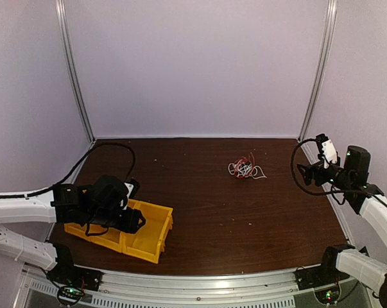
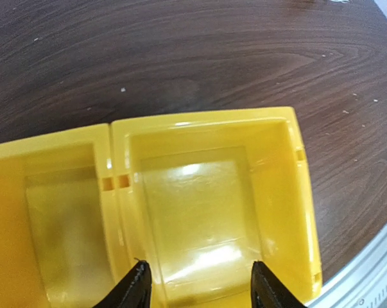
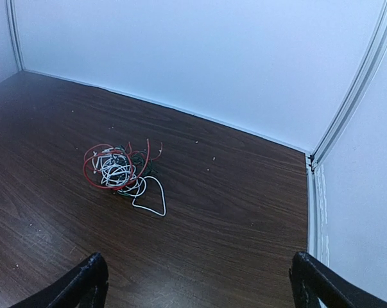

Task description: Untangle the cables

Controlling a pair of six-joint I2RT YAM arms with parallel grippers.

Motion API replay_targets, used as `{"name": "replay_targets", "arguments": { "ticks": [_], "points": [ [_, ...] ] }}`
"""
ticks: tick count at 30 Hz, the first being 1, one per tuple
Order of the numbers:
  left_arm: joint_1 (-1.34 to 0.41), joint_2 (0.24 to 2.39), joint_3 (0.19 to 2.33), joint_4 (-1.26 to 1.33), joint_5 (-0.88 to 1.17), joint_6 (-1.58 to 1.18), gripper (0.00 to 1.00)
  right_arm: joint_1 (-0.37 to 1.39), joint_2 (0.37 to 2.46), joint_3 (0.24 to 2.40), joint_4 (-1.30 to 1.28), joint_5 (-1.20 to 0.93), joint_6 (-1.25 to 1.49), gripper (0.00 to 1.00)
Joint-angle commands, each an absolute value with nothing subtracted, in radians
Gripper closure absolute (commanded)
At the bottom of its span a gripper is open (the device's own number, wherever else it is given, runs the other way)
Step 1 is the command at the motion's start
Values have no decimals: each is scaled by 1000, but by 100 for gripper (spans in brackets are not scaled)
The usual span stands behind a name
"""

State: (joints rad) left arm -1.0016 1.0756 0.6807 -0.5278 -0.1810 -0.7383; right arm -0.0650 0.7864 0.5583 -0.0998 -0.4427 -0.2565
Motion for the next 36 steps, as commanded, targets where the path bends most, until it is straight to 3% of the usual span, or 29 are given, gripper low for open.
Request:
{"name": "replay_targets", "arguments": {
  "ticks": [1,9,23,36],
  "points": [
    [-1008,1045,701,-641,-298,-816,45,-76,766,546,-81,-475,-284,0],
    [-1009,1127,714,-715,-322,-817,45,-78,750,541,-81,-481,-299,0],
    [-1000,1259,780,-642,-305,-761,75,-78,733,533,-88,-485,-315,0],
    [-910,1479,954,-410,-285,-707,87,-78,732,529,-88,-483,-322,0]
  ]
}}
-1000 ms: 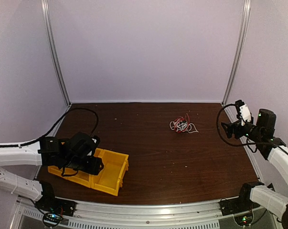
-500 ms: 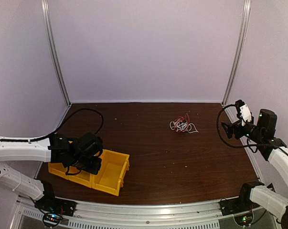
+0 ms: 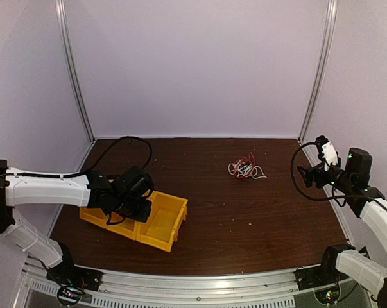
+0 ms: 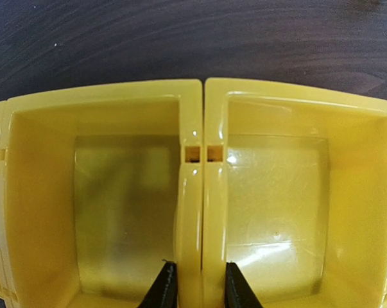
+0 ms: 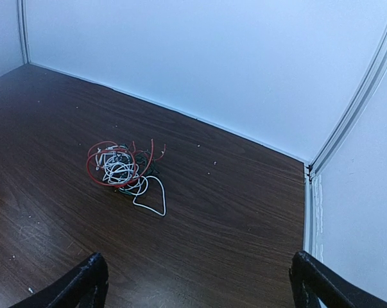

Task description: Untangle the cables

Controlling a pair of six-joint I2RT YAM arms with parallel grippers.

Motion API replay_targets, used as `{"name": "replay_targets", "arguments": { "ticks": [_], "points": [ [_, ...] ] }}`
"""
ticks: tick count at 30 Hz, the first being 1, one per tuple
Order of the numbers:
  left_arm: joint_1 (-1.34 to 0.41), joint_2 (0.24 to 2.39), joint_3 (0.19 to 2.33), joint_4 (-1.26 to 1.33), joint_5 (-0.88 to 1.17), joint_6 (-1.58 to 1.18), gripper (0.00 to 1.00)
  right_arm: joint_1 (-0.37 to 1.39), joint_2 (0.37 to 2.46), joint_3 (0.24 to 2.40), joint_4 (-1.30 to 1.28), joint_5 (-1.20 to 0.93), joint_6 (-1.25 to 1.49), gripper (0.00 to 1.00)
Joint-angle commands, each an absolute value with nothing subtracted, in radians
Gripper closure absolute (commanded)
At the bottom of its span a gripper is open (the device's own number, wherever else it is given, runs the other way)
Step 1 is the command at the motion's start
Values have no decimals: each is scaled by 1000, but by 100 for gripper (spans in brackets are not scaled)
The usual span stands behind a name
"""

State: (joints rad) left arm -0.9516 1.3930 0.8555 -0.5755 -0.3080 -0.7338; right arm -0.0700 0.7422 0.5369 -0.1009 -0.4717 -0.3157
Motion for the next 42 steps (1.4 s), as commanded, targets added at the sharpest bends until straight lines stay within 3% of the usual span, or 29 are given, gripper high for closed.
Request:
{"name": "replay_targets", "arguments": {
  "ticks": [1,4,11,17,18,20,21,24,27,35,42],
  "points": [
    [-902,1516,982,-378,-281,-709,88,-78,732,527,-89,-487,-322,0],
    [-884,1654,1094,-294,-258,-728,93,-78,736,526,-86,-487,-323,0],
    [-842,1971,1483,-327,-260,-839,94,-78,785,550,-109,-538,-326,0],
    [-780,2127,1666,-282,-210,-863,95,-32,1015,688,-208,-564,-368,0],
    [-769,2141,1677,-265,-177,-866,90,-18,1066,722,-223,-554,-370,0],
    [-756,2148,1681,-234,-117,-860,65,14,1177,794,-245,-541,-368,0],
    [-758,2143,1682,-232,-106,-843,57,39,1228,829,-251,-539,-362,0],
    [-781,2086,1659,-244,-155,-762,46,86,1381,960,-260,-575,-349,0],
    [-808,1944,1550,-221,-188,-678,41,126,1556,1138,-275,-605,-309,0],
    [-913,1472,1133,-126,-237,-564,38,147,2028,1618,-416,-711,-270,0],
    [-966,1273,954,-107,-276,-517,38,183,2222,1789,-557,-655,-363,0]
  ]
}}
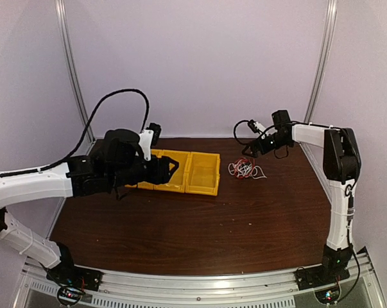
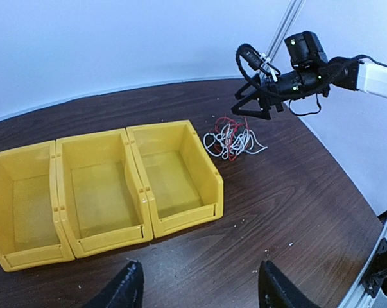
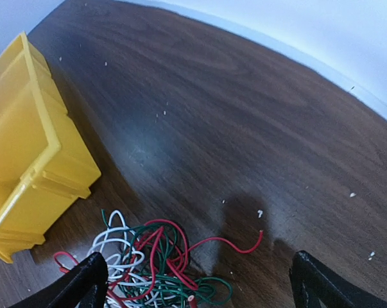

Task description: Untangle the cables

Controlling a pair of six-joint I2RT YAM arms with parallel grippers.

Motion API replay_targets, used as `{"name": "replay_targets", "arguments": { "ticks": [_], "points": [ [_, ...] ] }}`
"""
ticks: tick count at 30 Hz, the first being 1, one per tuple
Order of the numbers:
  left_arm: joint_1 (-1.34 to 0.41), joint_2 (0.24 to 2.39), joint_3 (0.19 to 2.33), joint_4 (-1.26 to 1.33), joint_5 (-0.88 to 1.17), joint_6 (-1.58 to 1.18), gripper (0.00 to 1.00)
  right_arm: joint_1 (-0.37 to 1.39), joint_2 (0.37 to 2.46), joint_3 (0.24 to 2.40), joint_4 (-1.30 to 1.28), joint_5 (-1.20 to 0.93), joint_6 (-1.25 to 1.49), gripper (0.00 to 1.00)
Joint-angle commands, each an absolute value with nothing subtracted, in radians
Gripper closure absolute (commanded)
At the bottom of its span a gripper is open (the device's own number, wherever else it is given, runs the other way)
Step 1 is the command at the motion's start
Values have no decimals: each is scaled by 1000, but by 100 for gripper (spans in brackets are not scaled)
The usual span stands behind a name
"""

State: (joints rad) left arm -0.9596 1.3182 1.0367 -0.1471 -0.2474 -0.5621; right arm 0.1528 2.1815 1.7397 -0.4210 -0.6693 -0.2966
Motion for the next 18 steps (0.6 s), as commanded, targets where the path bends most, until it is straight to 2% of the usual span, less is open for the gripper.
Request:
{"name": "replay_targets", "arguments": {
  "ticks": [1,3,8,13,18],
  "points": [
    [-970,1249,929,-88,-272,-513,38,196,2227,1788,-592,-639,-394,0],
    [-974,1200,870,-34,-268,-490,38,227,2226,1779,-677,-637,-479,6],
    [-974,1122,768,41,-265,-405,38,261,2124,1589,-805,-721,-593,31],
    [-974,1108,736,27,-312,-345,38,371,1914,1309,-825,-719,-638,36],
    [-974,1125,708,41,-352,-330,37,541,1821,1250,-910,-779,-655,43]
  ]
}}
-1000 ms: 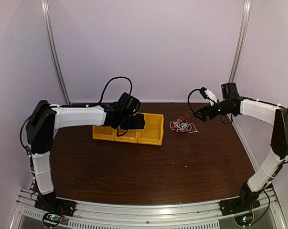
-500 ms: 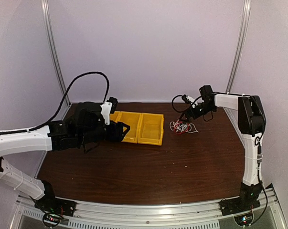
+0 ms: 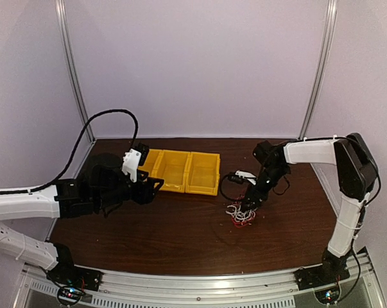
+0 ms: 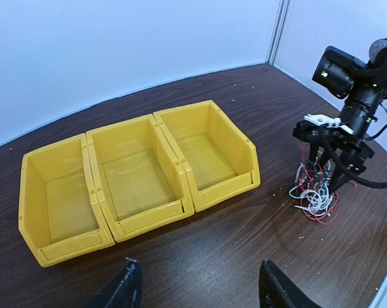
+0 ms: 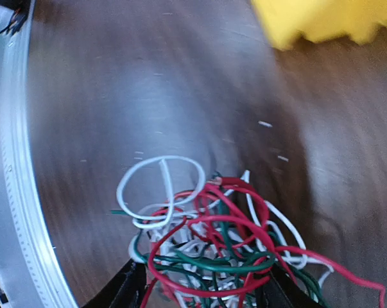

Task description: Untangle the cables

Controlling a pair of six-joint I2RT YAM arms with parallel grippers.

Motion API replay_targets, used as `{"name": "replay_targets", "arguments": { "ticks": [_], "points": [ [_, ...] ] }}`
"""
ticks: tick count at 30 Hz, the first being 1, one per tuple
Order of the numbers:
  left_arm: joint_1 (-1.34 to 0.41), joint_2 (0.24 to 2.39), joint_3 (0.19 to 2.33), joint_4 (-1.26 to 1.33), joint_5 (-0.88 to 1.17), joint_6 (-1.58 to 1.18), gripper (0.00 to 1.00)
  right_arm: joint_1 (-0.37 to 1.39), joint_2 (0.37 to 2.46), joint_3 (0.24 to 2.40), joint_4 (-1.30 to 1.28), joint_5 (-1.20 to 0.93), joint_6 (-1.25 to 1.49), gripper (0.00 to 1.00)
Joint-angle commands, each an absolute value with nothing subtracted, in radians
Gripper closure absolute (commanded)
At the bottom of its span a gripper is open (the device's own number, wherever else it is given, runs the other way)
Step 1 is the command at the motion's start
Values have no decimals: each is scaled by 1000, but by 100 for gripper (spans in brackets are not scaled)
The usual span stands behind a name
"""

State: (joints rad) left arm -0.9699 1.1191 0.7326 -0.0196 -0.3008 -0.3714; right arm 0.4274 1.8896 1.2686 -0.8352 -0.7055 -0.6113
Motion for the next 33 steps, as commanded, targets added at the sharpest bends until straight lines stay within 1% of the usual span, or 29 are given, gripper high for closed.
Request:
{"name": "replay_targets", "arguments": {
  "ticks": [1,4,6,11,13,16,18,20,21,23,26,29,33],
  "points": [
    [-974,1126,704,45,-355,-336,37,579,1808,1254,-918,-790,-655,42],
    [-972,1125,680,53,-390,-400,36,689,1794,1299,-973,-817,-686,35],
    [-972,1125,656,72,-364,-411,36,709,1799,1341,-998,-808,-689,30],
    [-973,1111,589,147,-210,-390,37,614,1735,1364,-1008,-772,-693,22],
    [-973,1093,561,181,-173,-378,37,565,1682,1344,-993,-773,-689,18],
    [-974,1081,538,223,-111,-348,38,515,1590,1272,-934,-718,-677,16],
    [-974,1085,537,251,-68,-334,38,495,1527,1196,-852,-659,-646,17],
    [-974,1099,540,283,-20,-317,41,491,1460,1104,-743,-577,-606,21],
    [-975,1111,543,299,-7,-316,42,491,1432,1063,-706,-551,-609,24],
    [-975,1140,548,336,15,-319,44,496,1353,987,-654,-525,-648,33],
    [-976,1203,565,388,86,-330,46,520,1250,854,-526,-442,-674,41],
    [-975,1271,601,410,126,-354,46,534,1248,823,-523,-429,-690,46],
    [-976,1332,626,440,154,-392,46,566,1277,821,-513,-442,-711,48]
  ]
}}
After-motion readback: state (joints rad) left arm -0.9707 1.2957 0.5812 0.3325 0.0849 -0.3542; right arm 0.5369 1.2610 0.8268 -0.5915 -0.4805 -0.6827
